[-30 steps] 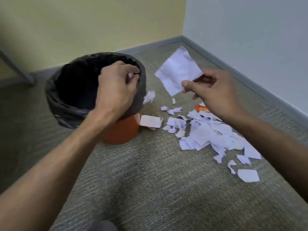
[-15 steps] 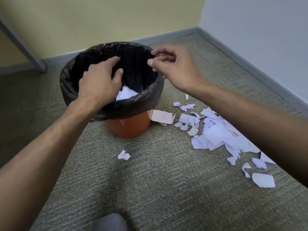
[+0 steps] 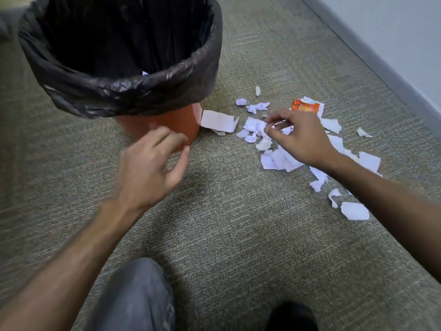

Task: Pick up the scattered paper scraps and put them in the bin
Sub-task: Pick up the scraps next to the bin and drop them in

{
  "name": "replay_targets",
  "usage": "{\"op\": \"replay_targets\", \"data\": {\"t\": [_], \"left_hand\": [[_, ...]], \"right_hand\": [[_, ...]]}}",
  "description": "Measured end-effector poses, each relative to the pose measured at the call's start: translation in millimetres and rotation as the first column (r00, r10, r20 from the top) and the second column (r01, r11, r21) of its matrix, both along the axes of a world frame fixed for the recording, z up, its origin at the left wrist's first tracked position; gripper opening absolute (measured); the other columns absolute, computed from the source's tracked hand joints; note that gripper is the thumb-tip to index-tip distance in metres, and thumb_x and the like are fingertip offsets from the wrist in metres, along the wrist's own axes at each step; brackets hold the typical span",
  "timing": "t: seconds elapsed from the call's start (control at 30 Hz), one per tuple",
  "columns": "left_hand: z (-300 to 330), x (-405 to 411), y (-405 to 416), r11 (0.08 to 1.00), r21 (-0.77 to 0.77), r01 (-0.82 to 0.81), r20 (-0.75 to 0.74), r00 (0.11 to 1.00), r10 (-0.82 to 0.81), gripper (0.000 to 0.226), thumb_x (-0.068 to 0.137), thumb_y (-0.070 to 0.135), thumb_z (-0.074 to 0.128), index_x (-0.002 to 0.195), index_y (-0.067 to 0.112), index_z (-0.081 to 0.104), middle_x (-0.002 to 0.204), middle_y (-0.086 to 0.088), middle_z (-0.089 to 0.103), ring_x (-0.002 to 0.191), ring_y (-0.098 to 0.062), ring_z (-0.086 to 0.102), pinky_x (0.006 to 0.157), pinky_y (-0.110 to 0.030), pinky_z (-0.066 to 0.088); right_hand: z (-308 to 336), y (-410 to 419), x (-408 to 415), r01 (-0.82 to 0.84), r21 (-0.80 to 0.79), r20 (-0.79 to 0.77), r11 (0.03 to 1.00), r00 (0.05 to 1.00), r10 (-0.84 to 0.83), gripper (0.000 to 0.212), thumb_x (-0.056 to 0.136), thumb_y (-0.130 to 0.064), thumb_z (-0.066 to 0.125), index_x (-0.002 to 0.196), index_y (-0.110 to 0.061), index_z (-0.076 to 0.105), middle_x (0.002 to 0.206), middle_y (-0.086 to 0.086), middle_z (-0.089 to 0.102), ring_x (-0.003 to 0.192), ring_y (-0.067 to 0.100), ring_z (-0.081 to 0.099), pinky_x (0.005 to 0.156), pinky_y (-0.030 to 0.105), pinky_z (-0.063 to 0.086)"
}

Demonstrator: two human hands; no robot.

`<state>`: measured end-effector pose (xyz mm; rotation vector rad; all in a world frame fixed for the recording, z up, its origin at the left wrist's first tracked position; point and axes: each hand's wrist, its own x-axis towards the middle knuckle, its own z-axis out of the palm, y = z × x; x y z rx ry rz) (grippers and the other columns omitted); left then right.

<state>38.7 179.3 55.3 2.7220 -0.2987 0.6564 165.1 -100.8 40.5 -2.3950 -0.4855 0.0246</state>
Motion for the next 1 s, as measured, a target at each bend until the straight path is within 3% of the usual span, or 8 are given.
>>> {"op": "replay_targets", "data": {"t": [0.07,0.13,0.27,0.37,0.47,0.63,0.77,1.0], "left_hand": [[-25.7,-5.7,1.3,0.999,0.038,-0.03,-0.114,0.993,0.034,0.023,0.094,0.029,0.057,0.105,0.013,0.07,0.092,0.001,0.067,0.075,-0.018,0.064,0.053,-0.033,0.052],[-50.7,-8.8,6.4,0.995,0.069,-0.067,-0.259,0.962,0.082,0.03,0.093,0.035,0.053,0.113,0.015,0.067,0.098,-0.001,0.066,0.081,-0.022,0.066,0.056,-0.039,0.055],[-90.1,-9.8,22.6,0.964,0.222,-0.146,-0.516,0.821,0.243,0.047,0.093,0.043,0.053,0.134,0.02,0.051,0.129,-0.007,0.058,0.108,-0.031,0.061,0.071,-0.049,0.057],[-109.7,-12.4,32.4,0.945,0.273,-0.181,-0.618,0.72,0.316,0.059,0.093,0.047,0.05,0.146,0.024,0.035,0.147,-0.013,0.041,0.127,-0.035,0.046,0.084,-0.057,0.053],[-121.5,-12.7,36.5,0.938,0.287,-0.197,-0.638,0.691,0.34,0.054,0.095,0.044,0.05,0.145,0.03,0.033,0.148,-0.015,0.037,0.126,-0.038,0.045,0.082,-0.059,0.053],[-128.7,-6.7,39.1,0.952,0.221,-0.211,-0.632,0.713,0.304,0.033,0.096,0.027,0.054,0.128,0.021,0.056,0.136,-0.011,0.049,0.117,-0.033,0.048,0.08,-0.055,0.055],[-126.0,0.3,37.2,0.951,0.148,-0.272,-0.62,0.724,0.303,0.027,0.093,0.016,0.06,0.119,0.012,0.066,0.13,-0.012,0.056,0.113,-0.034,0.053,0.089,-0.048,0.052],[-110.3,5.5,22.5,0.959,0.023,-0.281,-0.561,0.791,0.245,0.021,0.086,0.014,0.07,0.105,0.007,0.071,0.118,-0.005,0.063,0.096,-0.028,0.063,0.085,-0.038,0.051]], "right_hand": [[-13.7,-9.7,-1.5,-0.011,-0.119,0.017,0.993,1.0,0.013,0.025,0.085,-0.036,0.064,0.103,-0.02,0.071,0.085,-0.01,0.071,0.085,0.008,0.069,0.08,0.033,0.054],[-28.1,-16.1,0.5,-0.021,-0.235,0.021,0.972,0.999,0.027,0.031,0.083,-0.039,0.062,0.108,-0.022,0.069,0.091,-0.007,0.073,0.092,0.012,0.069,0.078,0.034,0.053],[-56.4,-18.7,11.3,-0.029,-0.427,-0.004,0.904,1.0,0.03,0.044,0.087,-0.043,0.065,0.125,-0.021,0.061,0.114,0.0,0.07,0.108,0.022,0.064,0.078,0.034,0.048],[-76.4,-13.8,21.4,-0.056,-0.564,-0.059,0.824,0.998,0.028,0.065,0.089,-0.058,0.056,0.141,-0.021,0.043,0.132,0.007,0.06,0.117,0.029,0.059,0.085,0.042,0.05],[-92.9,-5.4,31.3,-0.081,-0.641,-0.099,0.763,0.995,0.023,0.078,0.089,-0.066,0.049,0.15,-0.022,0.027,0.143,0.011,0.048,0.119,0.035,0.056,0.084,0.045,0.049],[-112.7,11.4,43.5,-0.089,-0.644,-0.032,0.759,0.995,0.089,0.065,0.095,-0.055,0.047,0.151,-0.029,0.025,0.133,0.009,0.051,0.106,0.035,0.062,0.07,0.037,0.045],[-121.1,19.7,53.3,-0.091,-0.631,0.008,0.77,0.992,0.123,0.046,0.099,-0.04,0.048,0.142,-0.026,0.043,0.136,0.008,0.051,0.104,0.035,0.063,0.075,0.041,0.051],[-125.8,19.0,59.1,-0.013,-0.361,-0.025,0.932,1.0,0.004,0.023,0.093,-0.029,0.06,0.111,-0.019,0.07,0.105,0.008,0.065,0.092,0.03,0.064,0.074,0.036,0.048]]}}
